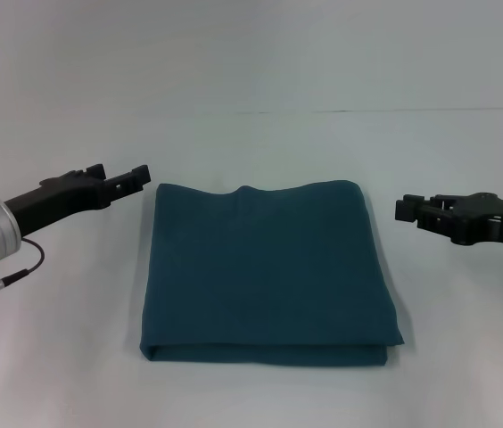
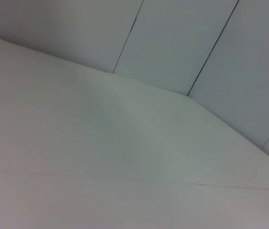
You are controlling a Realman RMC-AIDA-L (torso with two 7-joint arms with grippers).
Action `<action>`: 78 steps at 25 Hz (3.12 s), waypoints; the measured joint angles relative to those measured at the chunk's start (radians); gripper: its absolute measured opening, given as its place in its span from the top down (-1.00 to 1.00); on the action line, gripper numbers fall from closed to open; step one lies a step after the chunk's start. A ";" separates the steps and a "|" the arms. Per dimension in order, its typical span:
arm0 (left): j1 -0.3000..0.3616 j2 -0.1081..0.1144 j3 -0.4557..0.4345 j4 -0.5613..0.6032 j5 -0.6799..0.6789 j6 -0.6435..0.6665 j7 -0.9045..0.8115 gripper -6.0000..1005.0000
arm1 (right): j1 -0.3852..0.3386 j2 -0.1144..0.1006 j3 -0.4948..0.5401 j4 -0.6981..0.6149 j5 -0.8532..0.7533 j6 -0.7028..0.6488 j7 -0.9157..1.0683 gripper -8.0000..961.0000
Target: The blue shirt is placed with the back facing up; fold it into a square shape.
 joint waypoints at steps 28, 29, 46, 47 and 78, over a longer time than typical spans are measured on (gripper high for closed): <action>-0.069 -0.010 0.160 -0.106 0.009 -0.236 -0.038 -0.68 | 0.007 -0.019 0.139 0.002 -0.001 -0.276 0.083 -0.89; -0.071 -0.011 0.166 -0.106 0.009 -0.236 -0.038 -0.68 | 0.007 -0.019 0.139 0.004 -0.001 -0.274 0.082 -0.89; -0.095 -0.011 0.222 -0.135 0.011 -0.272 -0.032 -0.58 | 0.001 -0.015 0.139 0.010 0.000 -0.264 0.080 -0.90; -0.095 -0.011 0.225 -0.135 0.010 -0.272 -0.033 -0.58 | 0.000 -0.015 0.139 0.010 0.000 -0.264 0.080 -0.90; -0.103 -0.012 0.228 -0.138 0.004 -0.273 -0.034 0.79 | -0.002 -0.013 0.139 0.009 0.000 -0.265 0.077 -0.90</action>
